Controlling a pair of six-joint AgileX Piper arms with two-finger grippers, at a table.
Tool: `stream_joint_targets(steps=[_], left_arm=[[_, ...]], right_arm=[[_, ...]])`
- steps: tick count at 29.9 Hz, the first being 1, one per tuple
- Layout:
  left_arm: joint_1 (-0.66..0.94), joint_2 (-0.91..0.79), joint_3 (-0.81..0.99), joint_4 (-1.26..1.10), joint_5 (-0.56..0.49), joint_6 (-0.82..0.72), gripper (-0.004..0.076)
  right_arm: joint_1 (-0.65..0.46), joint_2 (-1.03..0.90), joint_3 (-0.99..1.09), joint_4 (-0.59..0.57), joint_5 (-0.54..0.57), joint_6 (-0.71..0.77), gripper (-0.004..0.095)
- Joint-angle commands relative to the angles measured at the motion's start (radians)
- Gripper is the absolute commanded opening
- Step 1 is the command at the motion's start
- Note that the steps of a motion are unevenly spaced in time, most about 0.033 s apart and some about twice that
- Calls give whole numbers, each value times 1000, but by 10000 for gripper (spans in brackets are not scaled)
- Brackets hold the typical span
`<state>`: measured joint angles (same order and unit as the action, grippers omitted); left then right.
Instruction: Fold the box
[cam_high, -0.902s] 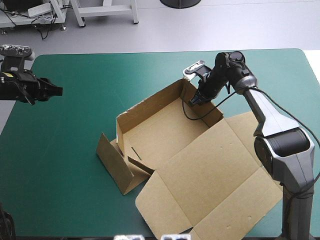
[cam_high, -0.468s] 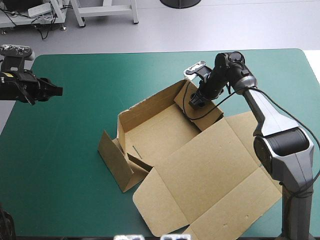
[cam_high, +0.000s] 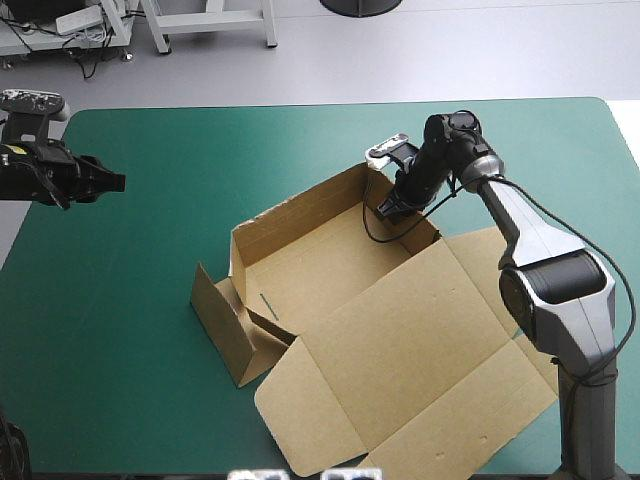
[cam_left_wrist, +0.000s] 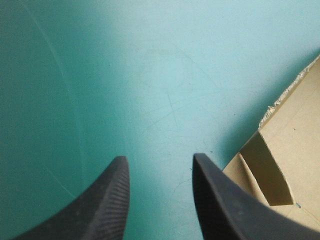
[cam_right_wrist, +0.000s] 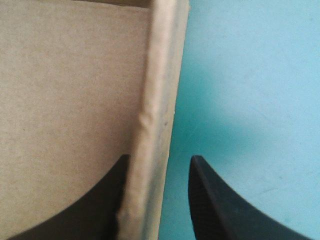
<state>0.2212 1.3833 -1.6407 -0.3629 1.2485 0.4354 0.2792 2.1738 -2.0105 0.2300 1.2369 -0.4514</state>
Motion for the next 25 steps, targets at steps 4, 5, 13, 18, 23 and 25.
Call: stream_joint_targets(steps=[4,5,13,18,23,25], left_arm=[[-1,-27,-25,-42,36,3,296],[-1,-27,-25,-42,32,3,296],[-1,-27,-25,-29,-17,-1,296],[-1,-27,-25,-29,-67,-14,296],[-1,-27,-18,-29,-121,-25,296],[-1,-22,-5,-27,-138,-27,296]], right_arm=[[-2,-73,-22,25,17,26,-18],[-6,-88,-24,49,17,26,-18],[-132,-285,-108,375,17,-39,-18],[-257,-441,-135,515,17,-69,-18],[-387,-543,-135,678,17,-84,-18],[-430,-564,-135,769,17,-94,-18]])
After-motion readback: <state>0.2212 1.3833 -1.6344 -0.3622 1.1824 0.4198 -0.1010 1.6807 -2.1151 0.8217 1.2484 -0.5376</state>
